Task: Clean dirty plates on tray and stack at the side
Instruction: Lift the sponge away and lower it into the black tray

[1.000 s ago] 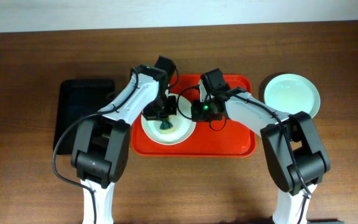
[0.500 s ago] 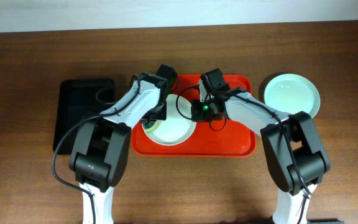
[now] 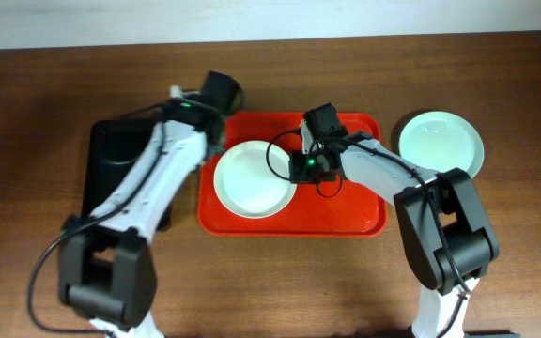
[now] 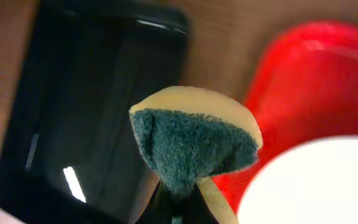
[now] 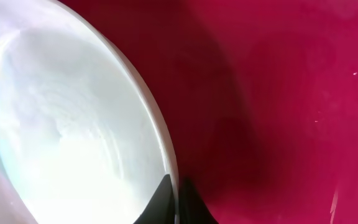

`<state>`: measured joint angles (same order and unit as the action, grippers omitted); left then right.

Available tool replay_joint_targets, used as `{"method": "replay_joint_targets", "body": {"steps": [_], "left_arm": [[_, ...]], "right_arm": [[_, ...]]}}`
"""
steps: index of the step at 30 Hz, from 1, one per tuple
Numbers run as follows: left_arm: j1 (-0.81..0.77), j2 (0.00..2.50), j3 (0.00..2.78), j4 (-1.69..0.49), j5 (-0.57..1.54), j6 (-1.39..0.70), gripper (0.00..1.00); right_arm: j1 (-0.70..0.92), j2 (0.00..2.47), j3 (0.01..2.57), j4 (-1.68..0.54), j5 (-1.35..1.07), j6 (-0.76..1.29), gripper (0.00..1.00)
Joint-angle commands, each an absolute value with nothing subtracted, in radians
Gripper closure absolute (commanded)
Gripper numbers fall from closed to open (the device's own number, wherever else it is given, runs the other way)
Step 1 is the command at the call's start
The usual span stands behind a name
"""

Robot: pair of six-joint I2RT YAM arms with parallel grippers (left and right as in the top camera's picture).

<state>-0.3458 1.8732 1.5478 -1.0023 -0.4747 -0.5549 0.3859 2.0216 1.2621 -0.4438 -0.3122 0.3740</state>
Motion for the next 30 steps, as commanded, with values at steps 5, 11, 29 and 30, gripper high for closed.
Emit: {"method": "replay_joint_targets", "body": {"steps": [5,11,29,30], "left_arm": [[-0.036,1.855,1.538,-0.995,-0.289,-0.584,1.00],[0.102,1.943,1.538,-0.972,-0.161,-0.583,1.00],[0.182,2.062,1.538,-0.893,-0.044,-0.523,0.54],[0.184,2.062,1.541,-0.893,-0.043,-0.523,0.49]], "right_arm": [[0.373,2.055,1.234,-0.464,-0.224,0.371,0.96],[0.373,2.055,1.234,-0.463,-0.224,0.372,0.96],[0.373,2.055,1.234,-0.463,-0.224,0.371,0.96],[0.373,2.055,1.234,-0.463,-0.224,0.371,0.96]]}}
